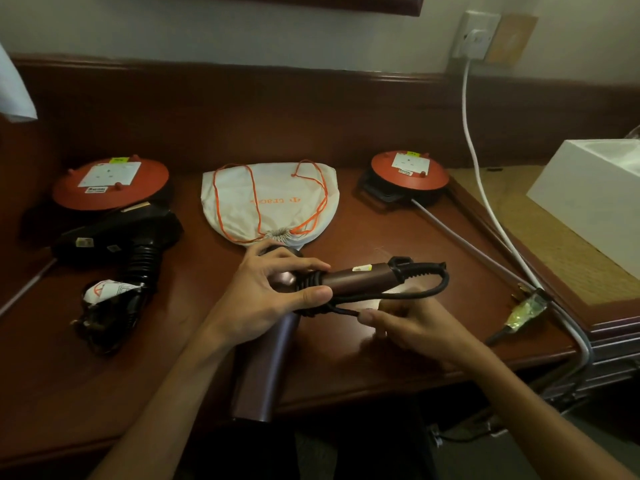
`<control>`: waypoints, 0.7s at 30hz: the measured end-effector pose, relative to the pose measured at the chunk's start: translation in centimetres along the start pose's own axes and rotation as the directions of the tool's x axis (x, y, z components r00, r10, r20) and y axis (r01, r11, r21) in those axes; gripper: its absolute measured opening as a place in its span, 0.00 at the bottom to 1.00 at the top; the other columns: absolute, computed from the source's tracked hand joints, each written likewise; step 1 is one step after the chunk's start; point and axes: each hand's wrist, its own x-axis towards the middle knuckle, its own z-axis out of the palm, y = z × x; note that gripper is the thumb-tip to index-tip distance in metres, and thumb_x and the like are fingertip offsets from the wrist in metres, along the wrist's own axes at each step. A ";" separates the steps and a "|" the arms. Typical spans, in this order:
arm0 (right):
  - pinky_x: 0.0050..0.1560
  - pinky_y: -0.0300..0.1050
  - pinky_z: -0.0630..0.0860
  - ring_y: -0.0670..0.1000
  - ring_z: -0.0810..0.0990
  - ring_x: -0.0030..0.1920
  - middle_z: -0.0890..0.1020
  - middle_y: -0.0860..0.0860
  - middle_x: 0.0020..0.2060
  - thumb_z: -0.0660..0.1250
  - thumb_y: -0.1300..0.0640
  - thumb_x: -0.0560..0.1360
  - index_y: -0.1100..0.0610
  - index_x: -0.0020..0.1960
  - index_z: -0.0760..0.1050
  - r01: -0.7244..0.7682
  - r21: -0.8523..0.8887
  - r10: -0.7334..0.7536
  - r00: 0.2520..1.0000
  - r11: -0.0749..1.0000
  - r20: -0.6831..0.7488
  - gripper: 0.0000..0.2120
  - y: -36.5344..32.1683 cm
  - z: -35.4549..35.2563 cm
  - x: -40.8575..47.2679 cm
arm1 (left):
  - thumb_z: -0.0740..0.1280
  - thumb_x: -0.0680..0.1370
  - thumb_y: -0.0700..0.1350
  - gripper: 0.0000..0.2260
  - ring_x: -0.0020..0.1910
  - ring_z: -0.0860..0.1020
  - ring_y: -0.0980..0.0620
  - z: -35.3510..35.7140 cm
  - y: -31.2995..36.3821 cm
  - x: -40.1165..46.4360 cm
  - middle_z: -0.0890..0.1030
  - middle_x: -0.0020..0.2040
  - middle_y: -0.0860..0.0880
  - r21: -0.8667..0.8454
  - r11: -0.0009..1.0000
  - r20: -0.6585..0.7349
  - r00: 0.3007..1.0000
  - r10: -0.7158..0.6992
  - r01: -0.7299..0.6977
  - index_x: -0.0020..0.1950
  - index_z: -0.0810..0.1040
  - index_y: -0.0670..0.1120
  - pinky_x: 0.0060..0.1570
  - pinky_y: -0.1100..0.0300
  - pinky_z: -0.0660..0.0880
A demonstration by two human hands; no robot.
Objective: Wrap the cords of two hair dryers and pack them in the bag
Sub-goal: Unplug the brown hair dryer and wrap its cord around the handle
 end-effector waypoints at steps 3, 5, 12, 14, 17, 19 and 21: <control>0.42 0.44 0.80 0.47 0.82 0.35 0.84 0.51 0.40 0.74 0.59 0.76 0.55 0.52 0.84 -0.109 -0.209 0.134 0.985 0.972 0.109 0.06 4.4 -1.8 3.3 | 0.78 0.65 0.65 0.19 0.72 0.64 0.57 -0.1 0.4 -0.2 0.81 0.50 0.60 0.024 0.999 0.083 0.996 -0.034 0.032 0.55 0.84 0.66 0.73 0.43 0.62; 0.39 0.46 0.79 0.46 0.79 0.31 0.81 0.52 0.33 0.73 0.63 0.74 0.55 0.41 0.84 -0.170 -0.326 0.250 0.943 0.930 0.221 0.05 4.3 -2.5 5.8 | 0.75 0.62 0.71 0.24 0.75 0.60 0.57 0.3 0.7 -0.3 0.79 0.56 0.62 0.134 0.989 0.118 0.991 -0.071 0.055 0.57 0.81 0.71 0.72 0.42 0.64; 0.37 0.44 0.70 0.49 0.74 0.34 0.79 0.52 0.33 0.70 0.53 0.79 0.60 0.42 0.80 0.031 -0.207 0.069 0.887 0.978 0.457 0.11 -3.2 -4.5 8.8 | 0.71 0.61 0.76 0.41 0.74 0.56 0.60 -0.1 1.9 -0.4 0.77 0.55 0.71 0.319 0.941 0.106 0.983 -0.149 0.109 0.72 0.65 0.71 0.73 0.44 0.61; 0.33 0.42 0.69 0.48 0.72 0.32 0.78 0.52 0.32 0.70 0.52 0.79 0.59 0.42 0.80 0.018 -0.220 0.093 0.872 0.975 0.481 0.12 -3.9 -4.8 9.4 | 0.73 0.64 0.72 0.39 0.75 0.55 0.57 -0.1 2.8 -0.3 0.71 0.57 0.75 0.355 0.926 0.133 0.974 -0.186 0.128 0.73 0.65 0.69 0.75 0.45 0.58; 0.31 0.38 0.67 0.45 0.69 0.30 0.75 0.50 0.32 0.69 0.55 0.80 0.58 0.42 0.80 -0.029 -0.251 0.169 0.813 0.967 0.557 0.10 -5.2 -4.7 10.2 | 0.74 0.67 0.68 0.40 0.76 0.53 0.50 0.5 4.3 -0.2 0.60 0.72 0.60 0.462 0.871 0.177 0.945 -0.274 0.166 0.76 0.61 0.68 0.74 0.49 0.56; 0.32 0.38 0.68 0.46 0.69 0.31 0.73 0.53 0.33 0.65 0.59 0.82 0.64 0.46 0.79 -0.080 -0.274 0.236 0.762 0.958 0.603 0.10 -5.6 -4.3 10.4 | 0.74 0.67 0.68 0.42 0.77 0.51 0.47 0.8 5.0 0.1 0.55 0.78 0.54 0.521 0.839 0.204 0.932 -0.298 0.154 0.77 0.59 0.68 0.75 0.48 0.55; 0.31 0.38 0.67 0.47 0.67 0.31 0.71 0.56 0.36 0.60 0.64 0.82 0.69 0.48 0.76 -0.144 -0.279 0.290 0.743 0.949 0.604 0.10 -6.4 -3.8 10.4 | 0.73 0.69 0.67 0.42 0.76 0.48 0.51 1.4 5.3 0.3 0.58 0.79 0.53 0.610 0.786 0.235 0.926 -0.296 0.096 0.79 0.57 0.65 0.76 0.44 0.50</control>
